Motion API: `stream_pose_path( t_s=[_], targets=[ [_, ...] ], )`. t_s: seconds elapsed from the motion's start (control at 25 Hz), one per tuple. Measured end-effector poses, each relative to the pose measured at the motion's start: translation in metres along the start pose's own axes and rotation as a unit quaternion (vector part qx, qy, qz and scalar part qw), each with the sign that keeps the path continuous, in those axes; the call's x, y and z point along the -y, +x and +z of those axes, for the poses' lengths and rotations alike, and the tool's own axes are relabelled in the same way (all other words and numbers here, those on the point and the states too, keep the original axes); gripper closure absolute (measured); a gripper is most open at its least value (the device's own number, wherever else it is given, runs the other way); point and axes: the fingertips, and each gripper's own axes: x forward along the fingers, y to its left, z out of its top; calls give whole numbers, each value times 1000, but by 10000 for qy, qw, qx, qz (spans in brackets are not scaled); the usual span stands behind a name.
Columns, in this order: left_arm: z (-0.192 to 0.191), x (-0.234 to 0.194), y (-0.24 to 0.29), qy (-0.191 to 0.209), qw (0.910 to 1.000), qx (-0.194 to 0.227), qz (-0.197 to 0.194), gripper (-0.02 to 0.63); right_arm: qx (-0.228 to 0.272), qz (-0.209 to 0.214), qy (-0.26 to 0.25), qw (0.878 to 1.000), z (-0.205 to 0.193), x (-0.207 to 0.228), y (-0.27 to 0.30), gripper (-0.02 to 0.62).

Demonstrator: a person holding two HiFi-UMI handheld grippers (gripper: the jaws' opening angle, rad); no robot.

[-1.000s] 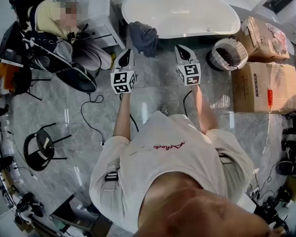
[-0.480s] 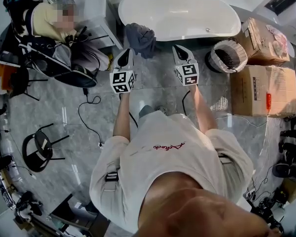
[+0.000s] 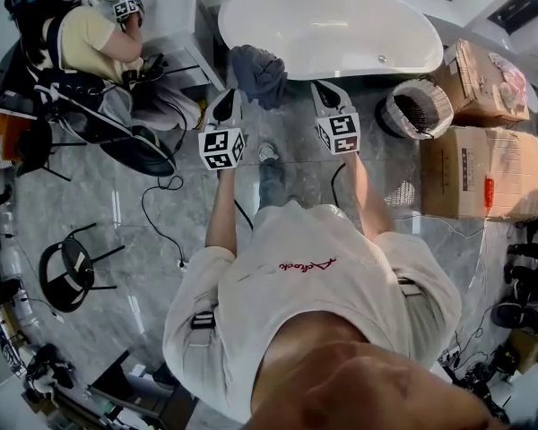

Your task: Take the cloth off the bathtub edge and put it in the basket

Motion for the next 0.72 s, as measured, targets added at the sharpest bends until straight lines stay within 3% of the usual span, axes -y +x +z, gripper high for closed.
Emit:
stream_pose_path(
  t_s=[0.72],
  targets=[
    [2, -70, 85, 48, 10000, -53, 43, 606, -29, -15, 3, 10000, 11, 28, 104, 589]
  ],
)
